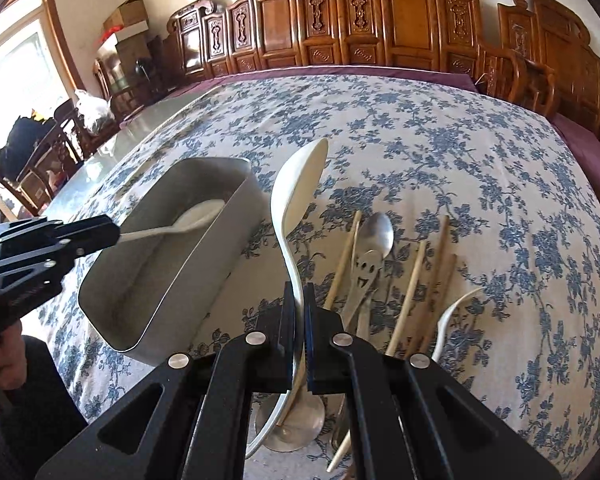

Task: Organize utensils
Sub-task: 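Carry the white spoon with the right gripper over the grey tray, then lower the white spoon into the tray and open the right gripper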

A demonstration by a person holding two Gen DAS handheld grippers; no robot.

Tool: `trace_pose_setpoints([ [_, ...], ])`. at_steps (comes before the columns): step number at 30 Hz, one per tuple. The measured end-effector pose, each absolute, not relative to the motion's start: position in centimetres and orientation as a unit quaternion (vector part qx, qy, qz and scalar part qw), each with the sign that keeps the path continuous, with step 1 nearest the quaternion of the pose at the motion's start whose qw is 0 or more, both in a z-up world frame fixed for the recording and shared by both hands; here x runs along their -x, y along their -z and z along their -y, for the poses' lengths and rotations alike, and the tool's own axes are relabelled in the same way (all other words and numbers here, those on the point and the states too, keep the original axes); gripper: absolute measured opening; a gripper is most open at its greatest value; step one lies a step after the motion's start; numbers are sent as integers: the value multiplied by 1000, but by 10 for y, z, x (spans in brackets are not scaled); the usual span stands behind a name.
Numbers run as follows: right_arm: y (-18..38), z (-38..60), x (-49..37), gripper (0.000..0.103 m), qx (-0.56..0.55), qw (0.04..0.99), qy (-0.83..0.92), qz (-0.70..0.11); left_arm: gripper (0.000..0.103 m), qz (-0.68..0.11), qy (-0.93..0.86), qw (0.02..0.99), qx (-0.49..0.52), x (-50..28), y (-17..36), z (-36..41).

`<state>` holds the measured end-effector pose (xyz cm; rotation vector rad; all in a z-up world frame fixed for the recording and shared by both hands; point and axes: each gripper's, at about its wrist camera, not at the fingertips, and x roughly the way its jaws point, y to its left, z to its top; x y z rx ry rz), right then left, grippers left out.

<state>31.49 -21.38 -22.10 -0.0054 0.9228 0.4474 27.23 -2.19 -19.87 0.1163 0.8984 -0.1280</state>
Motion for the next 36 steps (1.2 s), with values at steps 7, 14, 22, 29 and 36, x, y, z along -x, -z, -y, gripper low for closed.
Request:
trace_pose_setpoints([
  [7, 223, 203, -316, 5, 7, 868, -221, -444, 0, -440, 67, 894, -49, -279, 211, 18],
  [14, 214, 182, -311, 5, 5, 869, -237, -434, 0, -428, 70, 901, -14, -275, 201, -6],
  [22, 194, 146, -315, 5, -7, 864, -265, -427, 0, -412, 54, 909, -15, -271, 190, -33],
  [29, 205, 99, -333, 5, -8, 849, -275, -451, 0, -409, 39, 912, -2, -270, 185, -59],
  [36, 232, 78, -345, 6, -10, 835, -264, -483, 0, -410, 31, 912, 7, -269, 184, -74],
])
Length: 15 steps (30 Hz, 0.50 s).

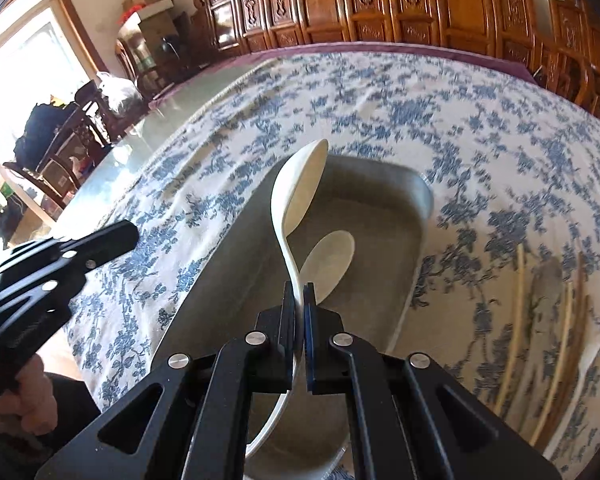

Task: Organize utensils
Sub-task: 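Lower the white spoon into the tray and open the right gripper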

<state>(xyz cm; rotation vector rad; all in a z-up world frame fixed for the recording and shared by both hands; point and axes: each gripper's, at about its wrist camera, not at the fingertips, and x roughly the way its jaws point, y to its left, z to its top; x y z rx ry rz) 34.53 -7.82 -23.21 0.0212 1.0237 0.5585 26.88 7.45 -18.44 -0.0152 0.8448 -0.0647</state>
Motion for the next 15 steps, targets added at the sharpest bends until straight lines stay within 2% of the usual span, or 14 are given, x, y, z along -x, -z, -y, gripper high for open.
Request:
trace_pose_setpoints([
  [3, 233, 74, -345, 10, -6, 836, -263, -482, 0, -408, 35, 912, 7, -268, 183, -74],
  [11, 214, 94, -341, 10, -22, 845, -279, -456, 1, -404, 46, 914, -7, -265, 181, -61],
  [13, 205, 106, -337, 10, -15, 853, -273, -445, 2, -404, 51, 913, -4, -264, 180, -57],
  [15, 193, 127, -330, 10, -9, 863, -261, -432, 8, -404, 58, 913, -4, -263, 179, -51],
])
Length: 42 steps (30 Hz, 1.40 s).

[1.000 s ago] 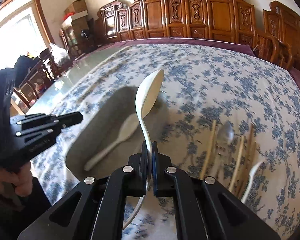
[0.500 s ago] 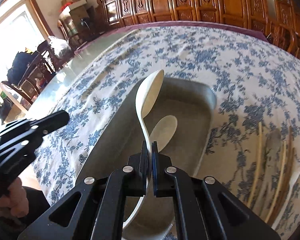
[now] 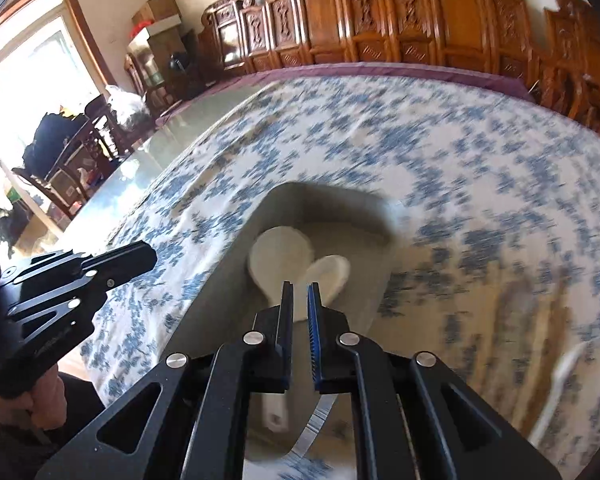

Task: Organize utensils
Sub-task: 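Lower the white spoon into the tray and open the right gripper, then grasp a wooden chopstick with the left gripper while the right gripper grasps the white fork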

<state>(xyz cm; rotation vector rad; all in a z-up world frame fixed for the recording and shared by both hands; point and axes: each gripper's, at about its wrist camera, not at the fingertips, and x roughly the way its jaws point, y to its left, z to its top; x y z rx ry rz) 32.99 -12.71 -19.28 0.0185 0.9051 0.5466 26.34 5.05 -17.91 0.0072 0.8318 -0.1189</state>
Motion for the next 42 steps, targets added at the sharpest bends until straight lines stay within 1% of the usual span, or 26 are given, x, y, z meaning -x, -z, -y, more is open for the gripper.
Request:
trace_pose_setpoints([
  [1, 189, 137, -328, 10, -5, 868, -252, -427, 10, -403, 61, 913, -4, -262, 179, -47],
  [5, 177, 189, -319, 10, 19, 887, -202, -415, 31, -396, 82, 915, -2, -261, 173, -26],
  [6, 177, 202, -318, 10, 24, 890, -188, -416, 35, -395, 87, 915, -2, -261, 172, -22],
  [7, 178, 212, -317, 10, 28, 891, -176, -418, 37, -394, 95, 914, -2, -261, 171, -14],
  [9, 183, 235, -315, 10, 40, 893, -145, -424, 48, -390, 106, 915, -6, -259, 169, -1],
  [11, 190, 250, -313, 10, 44, 893, -127, -429, 51, -388, 117, 914, -10, -258, 169, 11],
  [12, 195, 258, -312, 12, 42, 892, -121, -433, 52, -389, 121, 913, -13, -257, 169, 17],
  [13, 200, 263, -312, 17, 40, 891, -118, -437, 54, -389, 124, 913, -16, -256, 170, 22],
  [15, 213, 273, -310, 20, 41, 888, -108, -445, 63, -389, 129, 912, -20, -255, 172, 31],
  [20, 242, 280, -306, 20, 36, 882, -92, -461, 64, -394, 136, 909, -26, -252, 178, 45],
  [26, 260, 289, -306, 20, 5, 873, -85, -481, 64, -401, 145, 904, -28, -250, 186, 60],
  [31, 261, 294, -306, 20, 9, 873, -72, -483, 64, -402, 152, 902, -35, -246, 190, 70],
  [35, 264, 303, -308, 20, -9, 868, -71, -490, 64, -401, 152, 902, -41, -243, 193, 78],
  [42, 257, 304, -306, 20, -40, 873, -97, -476, 64, -403, 149, 902, -38, -239, 196, 88],
])
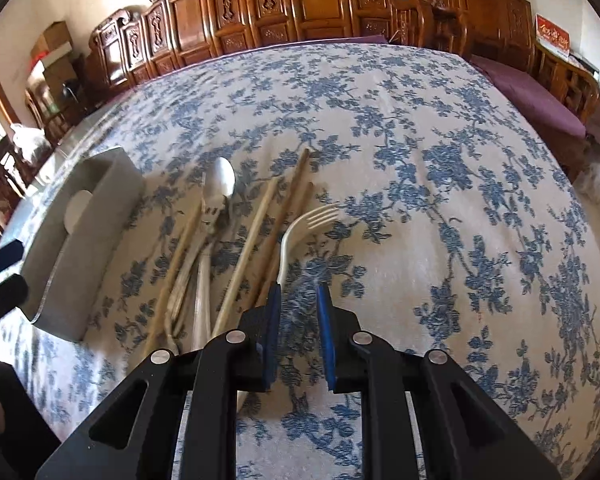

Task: Organize utensils
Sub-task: 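Grasp a wooden chopstick with the left gripper while the right gripper grasps the white fork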

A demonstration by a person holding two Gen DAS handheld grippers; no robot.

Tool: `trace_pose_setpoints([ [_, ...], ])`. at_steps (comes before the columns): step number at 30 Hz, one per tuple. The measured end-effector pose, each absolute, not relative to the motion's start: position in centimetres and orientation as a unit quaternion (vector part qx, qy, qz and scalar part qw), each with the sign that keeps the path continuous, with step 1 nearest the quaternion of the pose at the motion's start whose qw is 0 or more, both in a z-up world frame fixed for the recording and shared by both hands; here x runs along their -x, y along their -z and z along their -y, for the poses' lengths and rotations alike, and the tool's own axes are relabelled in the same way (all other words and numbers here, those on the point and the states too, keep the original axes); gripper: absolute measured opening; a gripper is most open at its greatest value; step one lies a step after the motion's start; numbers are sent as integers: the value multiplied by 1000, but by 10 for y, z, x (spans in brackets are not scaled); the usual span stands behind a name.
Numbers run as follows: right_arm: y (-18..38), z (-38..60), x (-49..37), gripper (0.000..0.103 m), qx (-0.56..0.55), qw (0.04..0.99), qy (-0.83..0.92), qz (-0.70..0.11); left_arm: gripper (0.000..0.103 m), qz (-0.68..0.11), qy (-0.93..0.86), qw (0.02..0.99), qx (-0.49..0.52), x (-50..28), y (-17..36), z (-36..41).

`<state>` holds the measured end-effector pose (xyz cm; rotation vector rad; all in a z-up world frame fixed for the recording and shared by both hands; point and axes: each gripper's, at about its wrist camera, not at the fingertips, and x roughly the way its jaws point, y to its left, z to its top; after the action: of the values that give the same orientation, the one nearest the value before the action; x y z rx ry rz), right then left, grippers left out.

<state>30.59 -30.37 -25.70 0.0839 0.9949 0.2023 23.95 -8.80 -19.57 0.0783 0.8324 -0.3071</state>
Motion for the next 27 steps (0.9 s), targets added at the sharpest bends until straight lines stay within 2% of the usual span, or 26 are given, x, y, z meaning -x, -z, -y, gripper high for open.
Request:
trace_pose_setpoints([
  [8, 267, 291, -313, 20, -25, 862, -97, -497, 64, -408, 147, 900, -51, -239, 204, 98],
  [10, 269, 292, -315, 10, -26, 862, -95, -498, 64, -408, 147, 900, -52, -239, 204, 99],
  [12, 269, 294, -317, 5, -24, 861, -92, -499, 64, -408, 146, 900, -54, -239, 204, 100],
  [22, 266, 311, -325, 4, -31, 867, -86, -489, 64, -410, 153, 895, -85, -244, 198, 128],
  [27, 264, 320, -324, 4, -38, 871, -87, -483, 48, -425, 164, 885, -99, -262, 204, 152],
])
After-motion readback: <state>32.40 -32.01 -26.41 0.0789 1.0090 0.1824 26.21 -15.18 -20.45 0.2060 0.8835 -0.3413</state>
